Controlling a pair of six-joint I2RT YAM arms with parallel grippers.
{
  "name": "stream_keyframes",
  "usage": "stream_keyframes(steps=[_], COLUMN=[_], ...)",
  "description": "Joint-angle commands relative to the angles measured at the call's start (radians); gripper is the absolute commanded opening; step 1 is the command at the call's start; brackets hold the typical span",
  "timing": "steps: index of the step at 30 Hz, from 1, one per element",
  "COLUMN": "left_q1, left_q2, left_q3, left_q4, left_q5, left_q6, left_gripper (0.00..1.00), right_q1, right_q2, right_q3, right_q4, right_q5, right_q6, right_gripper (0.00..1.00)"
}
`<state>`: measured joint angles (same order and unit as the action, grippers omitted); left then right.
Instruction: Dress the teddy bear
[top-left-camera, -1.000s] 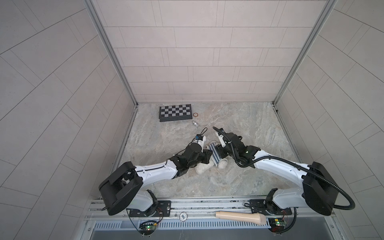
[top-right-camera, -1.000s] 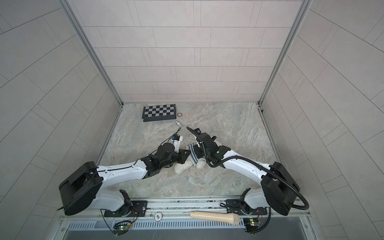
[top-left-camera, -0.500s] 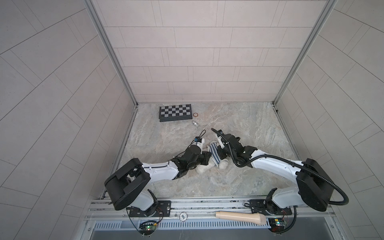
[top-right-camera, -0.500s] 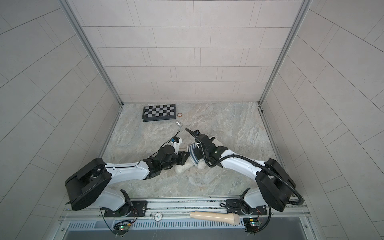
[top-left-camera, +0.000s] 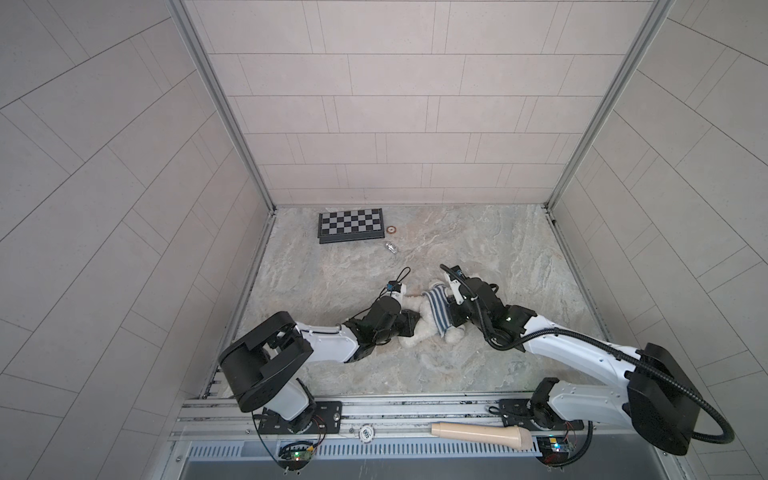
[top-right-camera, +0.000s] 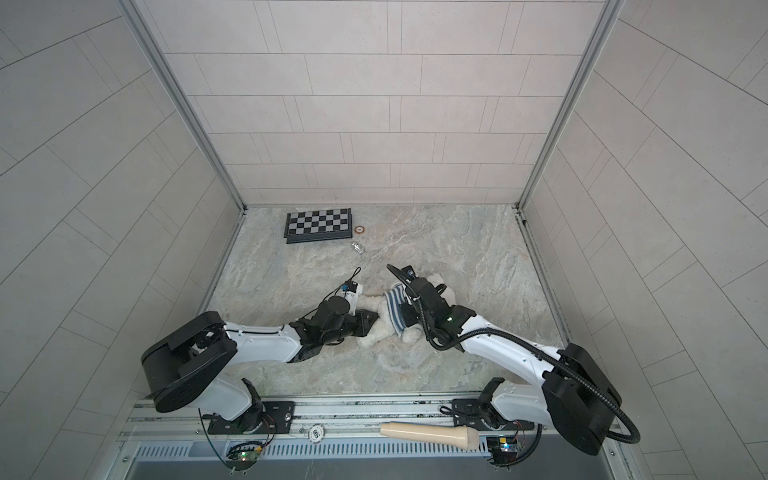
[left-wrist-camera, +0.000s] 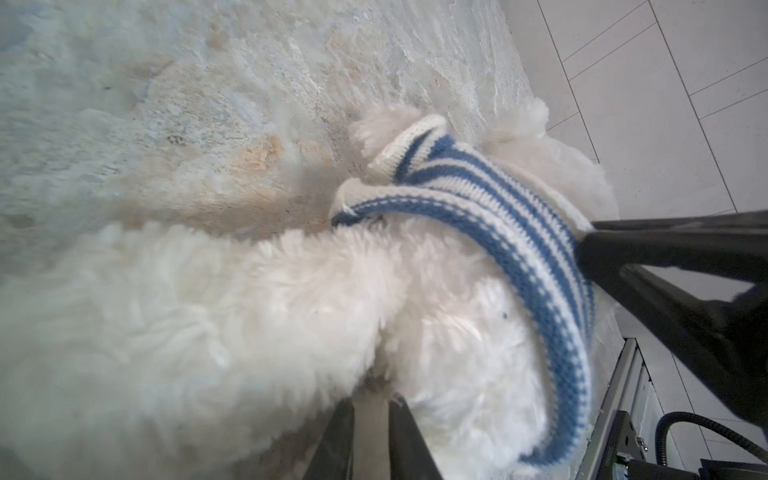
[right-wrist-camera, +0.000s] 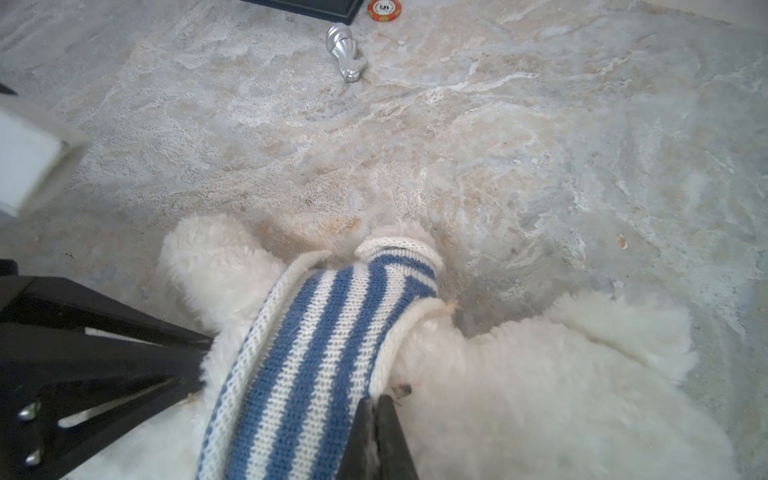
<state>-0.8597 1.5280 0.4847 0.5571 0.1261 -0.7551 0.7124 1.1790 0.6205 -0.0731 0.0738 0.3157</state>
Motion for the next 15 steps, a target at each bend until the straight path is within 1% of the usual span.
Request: stream_keyframes(steps=[1, 3, 6, 11, 12, 15], left_q1=[0.000, -0.008, -0.022, -0.026, -0.026, -0.027], left_q2=[-0.048, -0.105, -0.205, -0.367, -0.381, -0.391], left_q3=[-0.024, -0.042, -0.040, -0.030, -0.021, 0.005], left_q4=[0.027, 0.028, -0.048, -0.202, -0.229, -0.273], left_q5=[-0.014, -0.023, -0.032, -0.055, -0.053, -0.046], left_q6=[0.004, 0.018, 0.054, 0.086, 0.093, 0.098], left_gripper=[0.20, 0.21, 0.25, 0.42, 0.43, 0.42], right_q1=[0.000, -0.001, 0.017, 0.078, 0.086, 0.105], right_q2=[-0.039, -0.056, -0.082, -0.082, -0.080, -0.069], right_q3=[-0.047, -0.057, -0.072, -0.078, -0.082, -0.093], right_q4=[0.037, 0.036, 0.058, 0.104, 0.123, 0.183], right_q5=[-0.001, -0.014, -0.045, -0.045, -0.047, -0.054], right_q6=[0.042, 0.049, 0.059, 0.103, 0.112, 0.137], right_gripper=[0.00, 0.00, 0.00, 0.00, 0.00, 0.00])
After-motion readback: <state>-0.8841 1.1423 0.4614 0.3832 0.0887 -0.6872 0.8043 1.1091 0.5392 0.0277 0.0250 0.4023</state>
